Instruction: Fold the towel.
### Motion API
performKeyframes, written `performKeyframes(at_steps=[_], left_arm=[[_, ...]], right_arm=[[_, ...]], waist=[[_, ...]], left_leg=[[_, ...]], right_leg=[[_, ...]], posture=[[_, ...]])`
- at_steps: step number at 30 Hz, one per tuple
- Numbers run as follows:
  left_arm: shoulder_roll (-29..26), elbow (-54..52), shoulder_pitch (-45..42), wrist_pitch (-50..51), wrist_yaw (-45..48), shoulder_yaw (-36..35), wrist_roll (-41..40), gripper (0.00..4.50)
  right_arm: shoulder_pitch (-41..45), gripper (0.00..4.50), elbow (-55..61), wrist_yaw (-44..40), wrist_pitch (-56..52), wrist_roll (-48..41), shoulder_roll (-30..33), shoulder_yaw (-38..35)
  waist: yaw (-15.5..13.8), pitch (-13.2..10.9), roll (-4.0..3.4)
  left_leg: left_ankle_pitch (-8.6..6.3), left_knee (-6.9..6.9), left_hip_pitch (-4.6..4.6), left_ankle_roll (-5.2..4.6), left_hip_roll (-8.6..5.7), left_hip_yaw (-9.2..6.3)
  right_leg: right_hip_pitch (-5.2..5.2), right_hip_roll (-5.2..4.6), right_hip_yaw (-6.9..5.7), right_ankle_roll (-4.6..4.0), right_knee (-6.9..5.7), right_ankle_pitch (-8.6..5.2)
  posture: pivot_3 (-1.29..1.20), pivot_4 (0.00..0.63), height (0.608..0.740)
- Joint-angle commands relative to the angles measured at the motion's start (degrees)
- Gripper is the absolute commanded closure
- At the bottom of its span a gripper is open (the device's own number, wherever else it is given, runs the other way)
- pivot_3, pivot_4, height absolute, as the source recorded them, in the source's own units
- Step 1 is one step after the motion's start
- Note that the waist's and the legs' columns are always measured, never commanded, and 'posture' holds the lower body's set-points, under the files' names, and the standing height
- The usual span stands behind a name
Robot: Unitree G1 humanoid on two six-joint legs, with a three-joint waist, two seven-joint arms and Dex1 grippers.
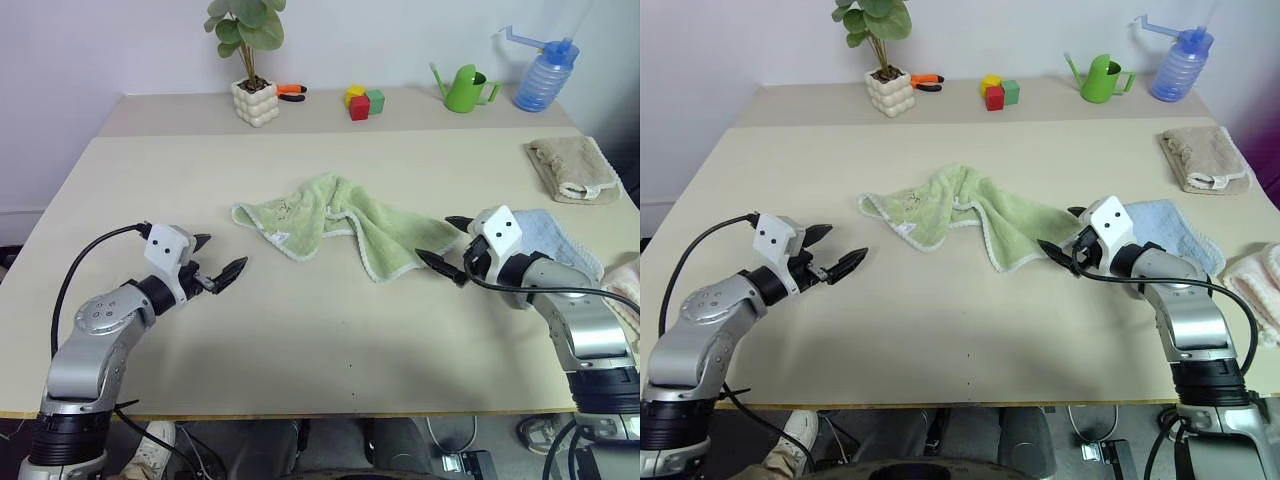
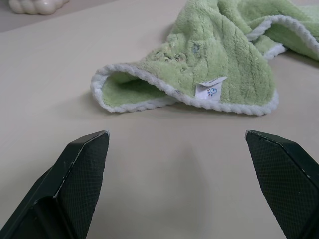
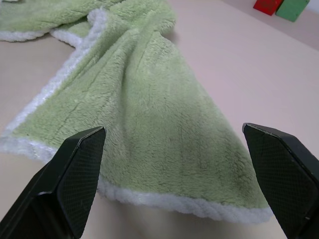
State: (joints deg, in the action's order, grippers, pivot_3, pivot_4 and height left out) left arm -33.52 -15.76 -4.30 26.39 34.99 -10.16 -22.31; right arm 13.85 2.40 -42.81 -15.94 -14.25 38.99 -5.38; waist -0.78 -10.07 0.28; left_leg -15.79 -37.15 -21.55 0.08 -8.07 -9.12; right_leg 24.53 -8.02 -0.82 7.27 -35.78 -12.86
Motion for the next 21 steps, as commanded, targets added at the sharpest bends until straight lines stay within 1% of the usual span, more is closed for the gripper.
performKeyframes(at_steps=[1, 8, 12, 17, 21], left_arm=[[-0.19, 0.64, -0.34, -2.42, 0.94, -0.1, 0.69, 0.03], [1.23, 2.2, -0.83, -4.44, 1.67, 1.14, 1.28, 0.03], [0.37, 5.5, -4.1, -6.48, 4.01, 3.95, 3.35, 0.03], [-1.14, 9.31, -11.04, -8.7, 10.92, 10.62, 5.93, 0.03], [0.38, 10.6, -16.61, -11.22, 13.34, 18.58, 11.16, 0.03]], right_arm=[[-0.98, 0.0, 3.17, 0.52, 0.06, -0.49, 0.52, -2.04], [-1.86, 0.0, 4.41, 0.65, -0.63, -0.65, 1.11, -2.63], [-2.13, 0.0, 5.4, 0.61, -1.5, -1.3, 0.83, -2.83], [-1.86, 0.0, 5.18, 0.02, -3.41, -3.72, 0.09, -3.61], [-0.28, 0.0, 4.41, 0.82, -2.33, -2.53, -0.63, -2.12]], waist=[[-0.02, 0.0, 0.0], [-0.03, 0.0, 0.0], [-0.07, 0.0, 0.0], [-0.09, 0.0, 0.01], [0.06, 0.0, 0.01]], left_leg=[[0.0, 0.0, 0.0, 0.0, 0.0, 0.0], [-0.01, 0.0, 0.0, -0.01, 0.0, 0.04], [-0.01, -0.01, 0.01, -0.01, 0.01, 0.04], [-0.01, -0.01, 0.0, -0.01, 0.01, 0.05], [-0.02, 0.0, 0.01, -0.03, 0.01, 0.06]], right_leg=[[0.0, 0.0, 0.0, 0.0, 0.0, 0.0], [0.0, 0.0, 0.01, 0.0, 0.02, 0.0], [0.0, 0.02, 0.01, 0.0, 0.01, 0.0], [-0.01, 0.02, 0.01, 0.0, 0.03, 0.0], [-0.02, 0.02, 0.01, 0.01, 0.06, 0.01]], posture=[[0.0, 0.15, 0.73], [0.0, 0.15, 0.73], [0.0, 0.15, 0.73], [0.0, 0.15, 0.73], [0.0, 0.15, 0.73]])
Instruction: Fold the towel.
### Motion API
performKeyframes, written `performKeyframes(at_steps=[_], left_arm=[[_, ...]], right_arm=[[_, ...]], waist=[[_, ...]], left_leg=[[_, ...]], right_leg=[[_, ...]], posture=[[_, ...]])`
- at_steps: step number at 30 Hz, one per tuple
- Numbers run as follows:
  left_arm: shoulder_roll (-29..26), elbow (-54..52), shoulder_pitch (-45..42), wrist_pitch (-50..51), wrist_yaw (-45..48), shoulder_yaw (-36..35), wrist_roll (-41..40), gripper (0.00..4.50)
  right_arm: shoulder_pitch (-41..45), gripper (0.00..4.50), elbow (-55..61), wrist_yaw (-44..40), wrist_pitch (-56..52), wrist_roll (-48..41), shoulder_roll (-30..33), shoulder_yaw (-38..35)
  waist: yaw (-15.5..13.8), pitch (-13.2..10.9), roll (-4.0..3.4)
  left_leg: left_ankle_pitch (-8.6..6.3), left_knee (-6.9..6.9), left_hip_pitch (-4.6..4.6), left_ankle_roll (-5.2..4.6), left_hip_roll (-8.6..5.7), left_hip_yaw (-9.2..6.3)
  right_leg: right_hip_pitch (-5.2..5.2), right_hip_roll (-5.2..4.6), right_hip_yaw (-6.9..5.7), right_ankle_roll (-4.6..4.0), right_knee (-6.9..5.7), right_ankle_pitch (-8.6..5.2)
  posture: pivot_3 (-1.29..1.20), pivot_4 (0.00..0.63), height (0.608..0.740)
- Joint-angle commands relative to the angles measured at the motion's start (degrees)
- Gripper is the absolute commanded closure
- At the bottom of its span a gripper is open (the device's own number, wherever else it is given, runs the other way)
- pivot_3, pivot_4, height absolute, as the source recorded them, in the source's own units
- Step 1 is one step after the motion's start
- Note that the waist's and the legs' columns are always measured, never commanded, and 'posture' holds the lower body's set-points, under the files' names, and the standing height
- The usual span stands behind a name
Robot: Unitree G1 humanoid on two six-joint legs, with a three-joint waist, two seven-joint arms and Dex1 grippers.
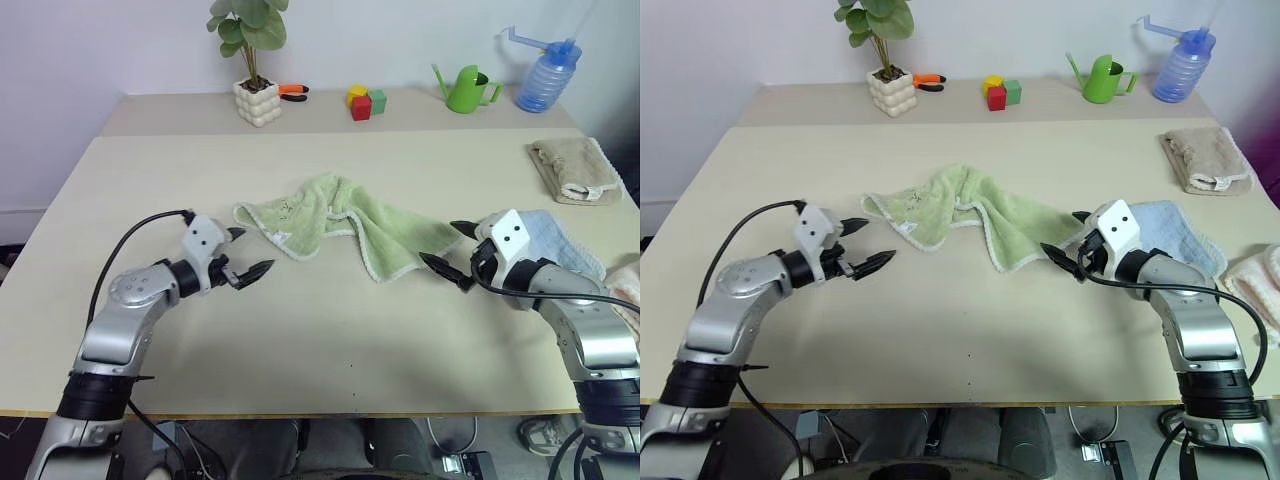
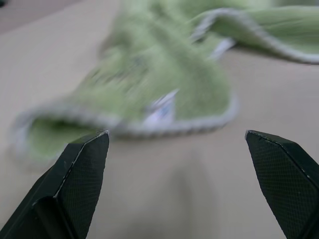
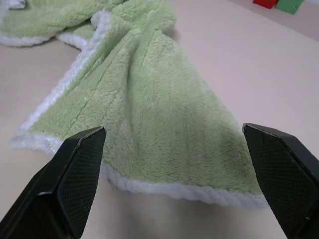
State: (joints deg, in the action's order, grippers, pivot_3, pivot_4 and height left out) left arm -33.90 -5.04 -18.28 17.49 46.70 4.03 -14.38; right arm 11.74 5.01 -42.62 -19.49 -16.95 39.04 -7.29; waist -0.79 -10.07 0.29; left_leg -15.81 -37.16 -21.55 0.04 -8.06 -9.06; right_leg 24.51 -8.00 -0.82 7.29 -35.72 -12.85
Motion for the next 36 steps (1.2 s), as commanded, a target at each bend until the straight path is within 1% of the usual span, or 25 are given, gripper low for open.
performKeyframes(at_steps=[1, 3, 5, 6, 11, 14, 17, 19, 26, 30, 31, 33, 34, 36], left_arm=[[1.03, -0.06, -3.28, -2.73, 2.12, 5.95, 4.27, 0.03], [1.53, 0.35, -4.58, -3.87, 2.73, 9.29, 6.95, 0.03], [2.25, 2.32, -6.23, -5.74, 1.18, 12.68, 11.64, 0.03], [2.68, 3.44, -6.9, -6.27, -0.29, 13.31, 13.5, 0.03], [2.24, 5.79, -8.06, -5.33, -5.06, 11.1, 17.3, 0.03], [0.72, 7.85, -8.53, -6.55, -5.3, 11.22, 19.2, 0.03], [0.07, 10.14, -9.18, -8.46, -5.02, 11.53, 20.18, 0.03], [0.95, 12.77, -10.47, -9.79, -5.44, 12.11, 20.95, 0.03], [6.82, 19.58, -14.13, -13.41, -5.85, 14.58, 22.69, 0.03], [9.08, 20.96, -14.75, -13.86, -5.45, 14.16, 22.27, 0.03], [9.38, 20.97, -14.71, -14.14, -5.17, 13.88, 21.9, 0.26], [9.61, 20.54, -14.25, -14.64, -4.69, 13.24, 21.14, 0.87], [9.61, 20.32, -13.98, -14.81, -4.5, 12.94, 20.88, 1.33], [9.39, 19.77, -13.25, -15.04, -4.23, 12.35, 20.5, 2.39]], right_arm=[[2.26, 0.0, 1.55, 1.19, 1.73, 0.77, -0.99, 0.12], [3.2, 0.0, 0.94, 2.16, 2.44, 1.62, -1.64, 0.46], [3.2, 0.0, 1.27, 2.66, 2.52, 1.66, -2.14, 0.19], [2.77, 0.0, 1.6, 2.83, 2.51, 1.63, -2.3, -0.02], [-2.04, 0.0, 5.81, 4.15, 1.47, 0.75, -2.36, -2.26], [-3.75, 0.0, 6.62, 4.8, 1.55, 0.71, -2.52, -2.59], [-3.68, 0.0, 6.94, 5.35, 1.51, 0.88, -2.95, -1.93], [-3.0, 0.0, 6.71, 5.85, 1.72, 0.89, -3.45, -1.81], [-2.96, 0.0, 8.09, 7.32, 1.42, 1.3, -4.65, -1.49], [-3.07, 0.0, 9.15, 7.89, 0.95, 1.18, -4.55, -1.73], [-3.19, 0.0, 9.58, 7.93, 0.72, 1.12, -4.29, -1.94], [-3.55, 0.0, 10.72, 7.96, 0.18, 1.0, -3.87, -2.2], [-3.52, 0.0, 11.3, 7.81, -0.21, 0.87, -3.6, -2.27], [-3.05, 0.0, 12.45, 7.2, -1.05, 0.67, -2.95, -2.08]], waist=[[0.11, 0.0, 0.0], [0.18, 0.0, 0.0], [0.05, 0.0, 0.0], [0.01, 0.0, 0.0], [-0.05, -0.01, 0.01], [0.1, 0.0, 0.01], [0.11, 0.0, 0.0], [0.07, 0.0, 0.0], [-0.57, 0.02, 0.0], [-1.54, 0.03, 0.0], [-1.61, 0.03, 0.0], [-1.56, 0.03, 0.0], [-1.49, 0.03, 0.0], [-1.42, 0.03, 0.0]], left_leg=[[0.0, 0.0, 0.0, 0.0, 0.0, 0.01], [0.0, 0.0, 0.02, 0.01, 0.02, 0.04], [0.01, 0.0, 0.02, 0.01, 0.06, 0.06], [0.01, 0.0, 0.02, 0.01, 0.06, 0.06], [0.01, 0.0, -0.01, 0.0, 0.05, 0.05], [0.0, 0.0, 0.02, 0.0, 0.05, 0.07], [0.0, 0.0, 0.05, 0.0, 0.09, 0.1], [0.01, 0.0, 0.06, 0.0, 0.1, 0.11], [0.01, -0.06, 0.05, 0.0, 0.06, 0.12], [0.01, -0.07, 0.06, 0.0, 0.05, 0.13], [0.01, -0.08, 0.05, 0.0, 0.05, 0.13], [0.01, -0.09, 0.04, 0.0, 0.04, 0.13], [0.01, -0.08, 0.03, -0.01, 0.04, 0.13], [0.01, -0.08, 0.04, 0.0, 0.05, 0.14]], right_leg=[[0.0, 0.0, 0.01, 0.01, 0.01, 0.0], [0.01, 0.03, 0.03, 0.02, 0.01, 0.01], [0.01, 0.07, 0.06, 0.02, 0.01, 0.01], [0.01, 0.07, 0.06, 0.02, 0.01, 0.01], [0.01, 0.08, 0.06, 0.04, 0.06, 0.03], [0.01, 0.08, 0.09, 0.07, 0.05, 0.04], [0.01, 0.13, 0.11, 0.06, 0.04, 0.04], [0.01, 0.14, 0.12, 0.06, 0.03, 0.04], [-0.06, 0.11, 0.12, 0.15, 0.08, 0.11], [-0.08, 0.11, 0.13, 0.16, 0.11, 0.13], [-0.08, 0.11, 0.13, 0.17, 0.12, 0.13], [-0.1, 0.1, 0.13, 0.19, 0.16, 0.15], [-0.1, 0.11, 0.13, 0.2, 0.19, 0.17], [-0.1, 0.12, 0.15, 0.2, 0.2, 0.17]], posture=[[0.0, 0.15, 0.73], [0.0, 0.15, 0.73], [0.0, 0.15, 0.73], [0.0, 0.15, 0.73], [0.0, 0.15, 0.73], [0.0, 0.15, 0.73], [0.0, 0.15, 0.73], [0.0, 0.15, 0.73], [0.0, 0.15, 0.73], [0.0, 0.15, 0.73], [0.0, 0.15, 0.73], [0.0, 0.15, 0.73], [0.0, 0.15, 0.73], [0.0, 0.15, 0.73]])
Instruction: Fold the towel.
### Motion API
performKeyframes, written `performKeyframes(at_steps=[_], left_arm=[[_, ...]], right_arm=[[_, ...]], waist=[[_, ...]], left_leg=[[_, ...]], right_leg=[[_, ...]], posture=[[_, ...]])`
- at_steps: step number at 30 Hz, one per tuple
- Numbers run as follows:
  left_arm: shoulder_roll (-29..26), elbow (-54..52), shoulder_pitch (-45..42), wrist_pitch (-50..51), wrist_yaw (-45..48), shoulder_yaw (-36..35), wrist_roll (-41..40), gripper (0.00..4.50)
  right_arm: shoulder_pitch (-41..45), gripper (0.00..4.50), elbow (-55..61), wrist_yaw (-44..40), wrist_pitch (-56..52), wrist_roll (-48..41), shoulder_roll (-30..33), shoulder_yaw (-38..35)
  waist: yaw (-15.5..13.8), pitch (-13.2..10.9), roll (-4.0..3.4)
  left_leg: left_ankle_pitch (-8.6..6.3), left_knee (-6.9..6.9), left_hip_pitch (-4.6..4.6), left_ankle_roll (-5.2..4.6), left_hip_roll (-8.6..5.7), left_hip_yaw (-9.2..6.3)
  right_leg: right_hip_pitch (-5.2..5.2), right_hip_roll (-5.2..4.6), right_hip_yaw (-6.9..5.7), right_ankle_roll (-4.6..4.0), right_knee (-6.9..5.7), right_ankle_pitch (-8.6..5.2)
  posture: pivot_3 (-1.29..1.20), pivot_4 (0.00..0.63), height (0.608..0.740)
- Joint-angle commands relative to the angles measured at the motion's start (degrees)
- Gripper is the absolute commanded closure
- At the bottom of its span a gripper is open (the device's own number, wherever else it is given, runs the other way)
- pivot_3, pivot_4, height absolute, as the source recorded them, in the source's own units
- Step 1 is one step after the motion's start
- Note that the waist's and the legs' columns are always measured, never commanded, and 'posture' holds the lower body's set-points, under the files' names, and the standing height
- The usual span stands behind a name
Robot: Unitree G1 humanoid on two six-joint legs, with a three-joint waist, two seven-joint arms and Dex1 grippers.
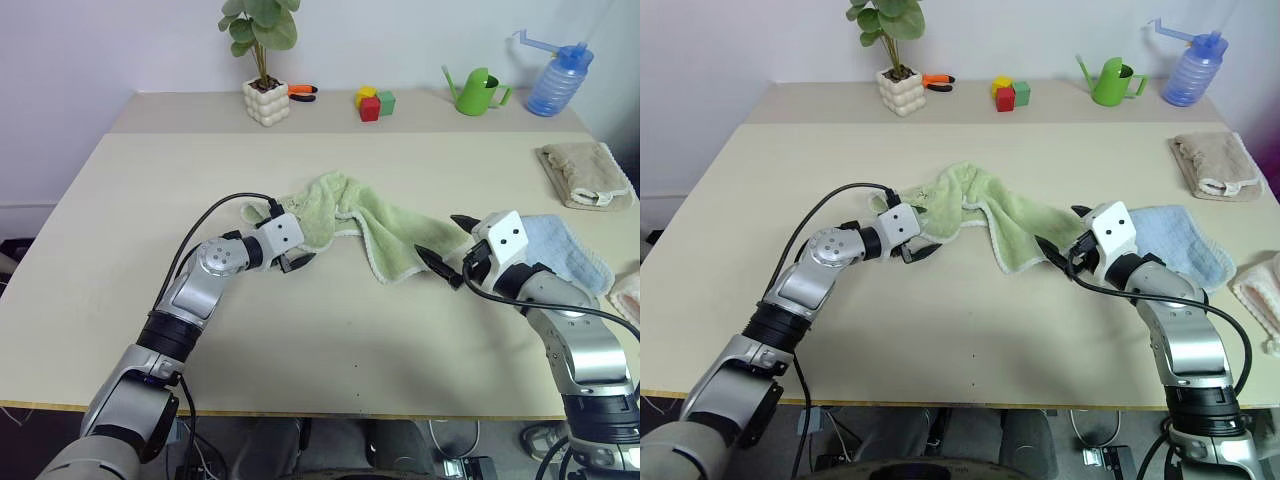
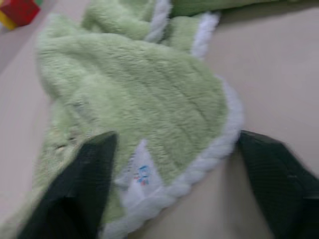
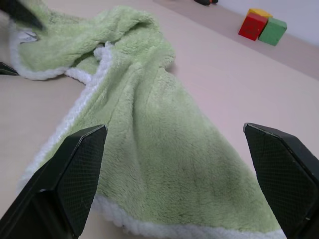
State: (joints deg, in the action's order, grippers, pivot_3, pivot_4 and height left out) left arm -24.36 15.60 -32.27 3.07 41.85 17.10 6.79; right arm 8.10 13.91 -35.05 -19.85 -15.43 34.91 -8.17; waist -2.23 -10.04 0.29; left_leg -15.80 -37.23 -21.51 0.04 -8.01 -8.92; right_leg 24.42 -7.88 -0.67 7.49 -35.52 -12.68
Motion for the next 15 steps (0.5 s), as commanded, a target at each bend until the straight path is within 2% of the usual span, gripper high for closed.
performKeyframes(at_steps=[1, 4, 7, 11, 15], left_arm=[[-0.32, -1.11, 1.16, -0.81, 0.68, -1.0, -0.79, 2.92], [-0.63, -1.45, 2.23, -1.34, -0.16, -2.13, -1.11, 4.45], [0.15, -2.69, 2.71, -0.59, -2.2, -5.07, -3.19, 4.45], [2.95, -8.14, 3.21, 4.01, -5.93, -14.35, -11.74, 4.45], [1.8, -12.88, 5.42, 6.91, -6.32, -18.73, -15.2, 4.45]], right_arm=[[0.92, 0.0, 4.0, -0.63, -1.12, -0.96, 1.4, -1.01], [2.26, 0.0, 5.23, -1.57, -2.58, -1.41, 1.88, -0.03], [2.81, 0.0, 7.18, -3.01, -4.14, -1.96, 2.51, 1.35], [3.12, 0.0, 11.82, -5.28, -7.34, -2.62, 3.63, 4.87], [1.26, 0.0, 14.17, -8.39, -3.16, 4.89, 8.52, 11.98]], waist=[[0.02, 0.0, 0.0], [0.18, 0.0, 0.0], [0.19, -0.01, 0.0], [0.08, -0.03, 0.04], [0.13, -0.02, 0.03]], left_leg=[[0.0, 0.0, 0.0, 0.0, 0.0, 0.0], [-0.01, 0.01, 0.0, -0.01, 0.03, 0.01], [-0.01, 0.02, 0.01, -0.02, 0.08, 0.05], [-0.01, 0.01, -0.06, -0.01, 0.09, 0.04], [-0.01, 0.01, -0.06, 0.0, 0.09, 0.08]], right_leg=[[0.0, 0.0, 0.0, 0.0, 0.0, 0.0], [0.01, 0.03, 0.01, -0.03, 0.0, 0.02], [0.03, 0.08, 0.03, -0.04, 0.01, 0.03], [0.07, 0.08, 0.04, -0.04, 0.06, 0.03], [0.07, 0.08, 0.04, -0.03, 0.08, 0.03]], posture=[[0.0, 0.15, 0.73], [0.0, 0.15, 0.73], [0.0, 0.15, 0.73], [0.0, 0.15, 0.73], [0.0, 0.15, 0.73]])
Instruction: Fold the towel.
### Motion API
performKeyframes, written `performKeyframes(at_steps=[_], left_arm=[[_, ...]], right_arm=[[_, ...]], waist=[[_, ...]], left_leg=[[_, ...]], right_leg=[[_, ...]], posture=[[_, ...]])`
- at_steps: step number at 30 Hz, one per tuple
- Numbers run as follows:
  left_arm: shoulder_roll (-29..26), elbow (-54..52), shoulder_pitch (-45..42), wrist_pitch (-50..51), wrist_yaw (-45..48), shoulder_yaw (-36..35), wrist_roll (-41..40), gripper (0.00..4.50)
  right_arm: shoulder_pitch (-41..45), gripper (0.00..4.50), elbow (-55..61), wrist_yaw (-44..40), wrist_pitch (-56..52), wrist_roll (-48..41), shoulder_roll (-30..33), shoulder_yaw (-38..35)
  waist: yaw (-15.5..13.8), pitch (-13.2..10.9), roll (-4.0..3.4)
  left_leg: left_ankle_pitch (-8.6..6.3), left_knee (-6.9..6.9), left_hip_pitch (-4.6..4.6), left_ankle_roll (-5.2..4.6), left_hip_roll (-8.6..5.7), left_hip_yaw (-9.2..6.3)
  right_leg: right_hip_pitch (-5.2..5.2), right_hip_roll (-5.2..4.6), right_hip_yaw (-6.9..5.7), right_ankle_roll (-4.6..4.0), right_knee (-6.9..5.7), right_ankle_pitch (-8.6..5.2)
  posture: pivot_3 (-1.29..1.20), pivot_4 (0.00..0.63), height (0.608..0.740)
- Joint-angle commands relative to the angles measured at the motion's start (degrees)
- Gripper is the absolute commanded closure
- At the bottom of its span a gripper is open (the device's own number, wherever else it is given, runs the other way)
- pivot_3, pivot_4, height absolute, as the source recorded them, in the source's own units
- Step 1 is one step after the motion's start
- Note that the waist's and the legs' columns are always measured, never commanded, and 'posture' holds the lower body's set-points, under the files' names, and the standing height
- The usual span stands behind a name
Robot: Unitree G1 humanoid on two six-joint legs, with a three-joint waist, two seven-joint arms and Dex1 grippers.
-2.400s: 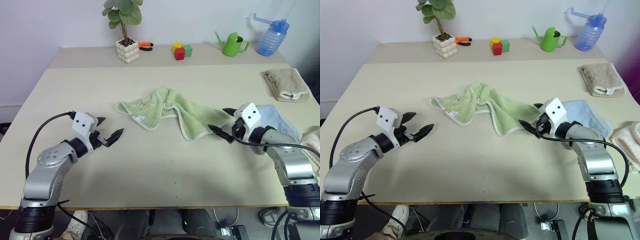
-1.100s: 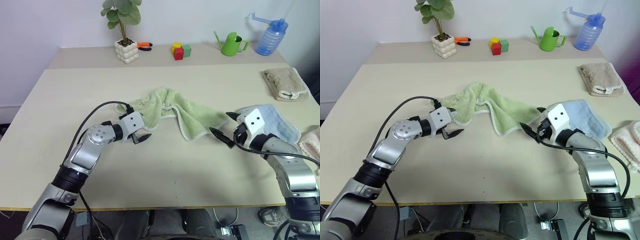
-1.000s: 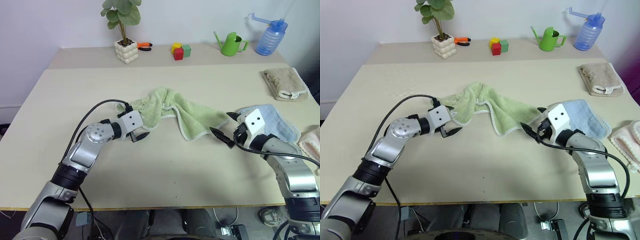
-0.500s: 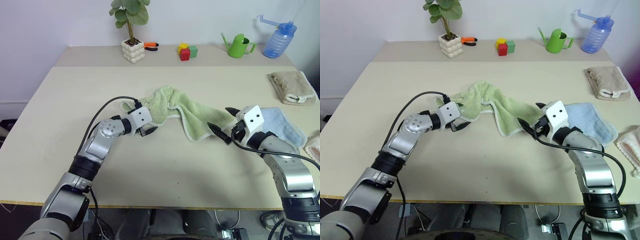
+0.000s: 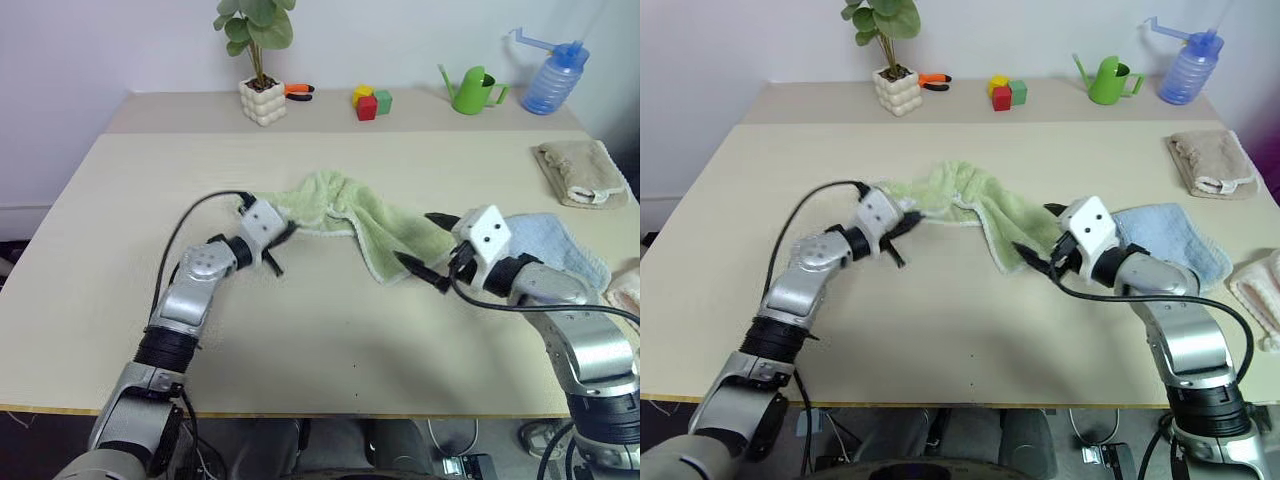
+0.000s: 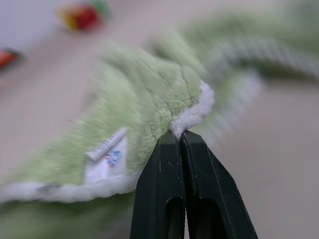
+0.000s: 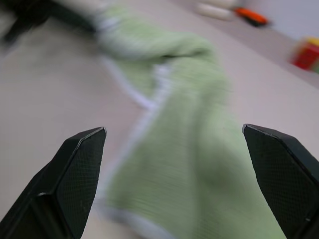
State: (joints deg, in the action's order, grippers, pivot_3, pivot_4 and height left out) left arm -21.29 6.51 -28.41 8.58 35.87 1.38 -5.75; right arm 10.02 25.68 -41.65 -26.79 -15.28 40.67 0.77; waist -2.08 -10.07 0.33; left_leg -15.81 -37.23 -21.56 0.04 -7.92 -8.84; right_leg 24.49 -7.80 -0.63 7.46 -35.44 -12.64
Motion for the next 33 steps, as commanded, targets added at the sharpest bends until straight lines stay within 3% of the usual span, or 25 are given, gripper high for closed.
performKeyframes(at_steps=[1, 10, 13, 21, 24, 31, 33], left_arm=[[-1.82, -4.47, 2.12, 1.6, -0.01, -3.19, -2.74, 4.45], [-3.8, -6.66, 3.63, 3.26, 0.19, -3.82, -4.03, 4.45], [-3.57, -7.37, 3.77, 3.74, -0.04, -3.24, -4.26, 4.45], [-3.43, -8.02, 4.03, 4.09, -0.23, -2.78, -4.22, 4.45], [-3.63, -8.57, 4.4, 4.39, -0.36, -3.13, -4.35, 4.5], [-3.71, -9.33, 5.24, 4.52, -0.6, -3.4, -4.43, 4.5], [-3.78, -9.48, 5.45, 4.44, -0.63, -3.52, -4.47, 4.5]], right_arm=[[-0.83, 0.0, 2.0, -1.76, 5.07, 6.12, 3.44, 3.67], [-0.12, 0.0, -5.89, -2.17, 23.15, 23.33, 9.38, 11.23], [2.19, 0.0, -11.89, 2.66, 30.97, 32.17, 8.19, 14.42], [7.97, 0.0, -20.76, 9.11, 40.52, 42.17, 3.63, 17.73], [8.76, 0.84, -22.99, 9.59, 42.56, 43.47, 3.44, 17.74], [9.46, 4.35, -23.96, 10.21, 44.76, 43.46, 2.99, 16.41], [9.45, 4.44, -23.68, 10.38, 45.01, 43.37, 3.01, 15.92]], waist=[[-0.02, 0.0, 0.0], [-0.11, -0.02, 0.08], [0.07, -0.02, 0.08], [0.05, 0.01, 0.16], [0.03, 0.02, 0.17], [0.1, 0.02, 0.17], [0.07, 0.02, 0.17]], left_leg=[[0.0, 0.0, 0.02, 0.0, 0.01, 0.06], [-0.01, -0.01, 0.07, 0.0, 0.05, 0.36], [0.1, -0.02, 0.09, 0.18, 0.11, 0.51], [0.13, 0.0, 0.16, 0.23, 0.33, 0.74], [0.13, -0.01, 0.16, 0.23, 0.32, 0.75], [0.13, 0.01, 0.15, 0.23, 0.33, 0.75], [0.13, 0.01, 0.15, 0.23, 0.33, 0.75]], right_leg=[[0.0, 0.0, 0.01, 0.0, 0.0, 0.0], [-0.01, 0.02, 0.2, 0.1, 0.04, 0.06], [0.01, 0.07, 0.29, 0.09, 0.05, 0.07], [0.04, 0.23, 0.38, -0.05, 0.1, 0.18], [0.04, 0.23, 0.38, -0.05, 0.12, 0.2], [0.06, 0.24, 0.39, -0.05, 0.12, 0.21], [0.06, 0.25, 0.4, -0.06, 0.12, 0.21]], posture=[[0.0, 0.15, 0.73], [0.0, 0.15, 0.73], [0.0, 0.15, 0.73], [0.0, 0.15, 0.73], [0.0, 0.15, 0.73], [0.0, 0.15, 0.73], [0.0, 0.15, 0.73]])
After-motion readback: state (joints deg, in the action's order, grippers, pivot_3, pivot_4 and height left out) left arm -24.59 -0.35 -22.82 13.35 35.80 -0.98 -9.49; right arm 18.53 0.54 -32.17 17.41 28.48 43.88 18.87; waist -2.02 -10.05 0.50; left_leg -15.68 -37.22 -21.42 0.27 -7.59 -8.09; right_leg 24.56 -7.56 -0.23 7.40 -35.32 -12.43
